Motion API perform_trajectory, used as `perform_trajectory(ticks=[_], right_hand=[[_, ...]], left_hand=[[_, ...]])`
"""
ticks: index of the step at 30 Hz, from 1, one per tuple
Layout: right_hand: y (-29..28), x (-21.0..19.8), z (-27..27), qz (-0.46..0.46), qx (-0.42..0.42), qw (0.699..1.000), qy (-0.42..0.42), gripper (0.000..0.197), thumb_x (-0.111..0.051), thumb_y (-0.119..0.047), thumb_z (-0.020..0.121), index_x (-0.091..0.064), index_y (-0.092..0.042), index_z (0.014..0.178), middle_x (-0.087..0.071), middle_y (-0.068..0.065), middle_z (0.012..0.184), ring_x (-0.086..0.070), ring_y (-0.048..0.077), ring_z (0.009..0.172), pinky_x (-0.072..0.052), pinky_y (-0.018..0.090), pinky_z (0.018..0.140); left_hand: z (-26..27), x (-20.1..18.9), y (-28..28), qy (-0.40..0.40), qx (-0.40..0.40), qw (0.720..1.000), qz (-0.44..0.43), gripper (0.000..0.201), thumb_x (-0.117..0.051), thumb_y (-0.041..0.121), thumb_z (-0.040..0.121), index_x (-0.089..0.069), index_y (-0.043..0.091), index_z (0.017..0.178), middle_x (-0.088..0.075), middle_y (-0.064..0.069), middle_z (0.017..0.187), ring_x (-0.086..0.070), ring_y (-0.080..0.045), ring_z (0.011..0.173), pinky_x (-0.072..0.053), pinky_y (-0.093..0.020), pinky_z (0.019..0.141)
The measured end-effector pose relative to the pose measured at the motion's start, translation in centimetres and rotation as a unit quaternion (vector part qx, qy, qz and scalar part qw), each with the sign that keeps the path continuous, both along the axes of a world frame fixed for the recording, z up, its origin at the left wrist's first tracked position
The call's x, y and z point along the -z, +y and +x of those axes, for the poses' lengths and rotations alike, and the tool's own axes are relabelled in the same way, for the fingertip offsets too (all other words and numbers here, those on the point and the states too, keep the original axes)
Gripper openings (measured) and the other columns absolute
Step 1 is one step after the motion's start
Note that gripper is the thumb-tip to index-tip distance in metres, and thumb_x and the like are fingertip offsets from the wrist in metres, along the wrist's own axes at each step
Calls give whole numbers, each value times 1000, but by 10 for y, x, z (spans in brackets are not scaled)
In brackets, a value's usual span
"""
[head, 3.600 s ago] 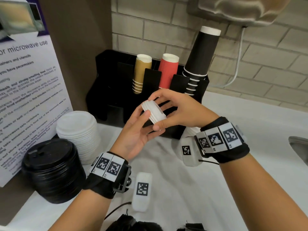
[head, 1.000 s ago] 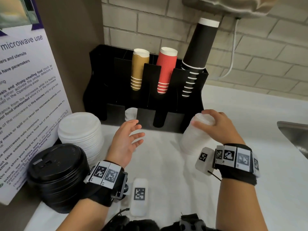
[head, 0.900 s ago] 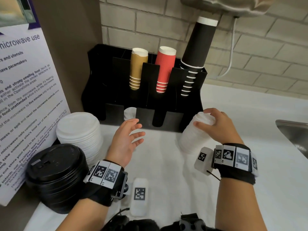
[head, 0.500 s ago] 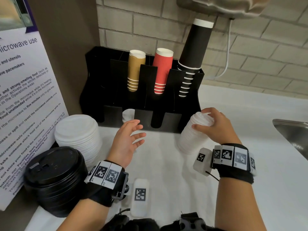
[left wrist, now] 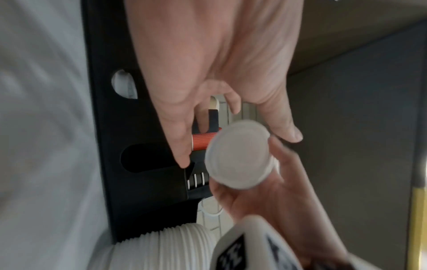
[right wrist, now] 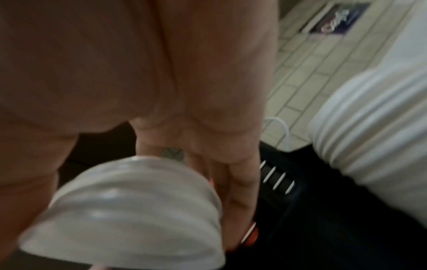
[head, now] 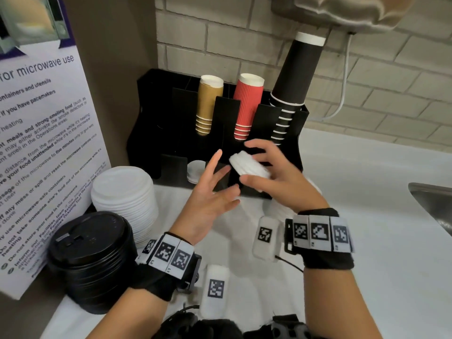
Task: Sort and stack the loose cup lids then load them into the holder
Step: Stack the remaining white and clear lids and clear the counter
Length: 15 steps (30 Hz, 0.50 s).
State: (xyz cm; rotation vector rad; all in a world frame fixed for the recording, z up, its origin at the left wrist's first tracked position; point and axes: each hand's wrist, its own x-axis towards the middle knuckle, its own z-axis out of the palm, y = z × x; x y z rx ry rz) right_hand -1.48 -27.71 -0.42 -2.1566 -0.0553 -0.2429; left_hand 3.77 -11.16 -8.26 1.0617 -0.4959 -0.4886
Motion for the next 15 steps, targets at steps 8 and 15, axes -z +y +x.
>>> perform_trajectory(ticks=[8, 15], right_hand=[[8, 1, 1, 47, -91, 992, 69, 55, -71, -15, 85, -50, -39, 130, -59, -5, 120, -61, 11, 108, -53, 26, 82], [4, 2, -4, 83, -82, 991, 69, 55, -73, -27, 80, -51, -32, 130, -65, 3, 118, -63, 18, 109, -51, 39, 95]], left_hand=[[0, -1, 3, -83, -62, 994, 19, 79, -87, 26, 69, -47, 39, 136, -60, 16, 124, -61, -15, 117, -53, -40, 95], [-2, -1, 2, -89, -62, 994, 20, 74, -82, 30, 64, -51, 40, 131, -61, 12, 124, -63, -15, 113, -54, -30, 85]])
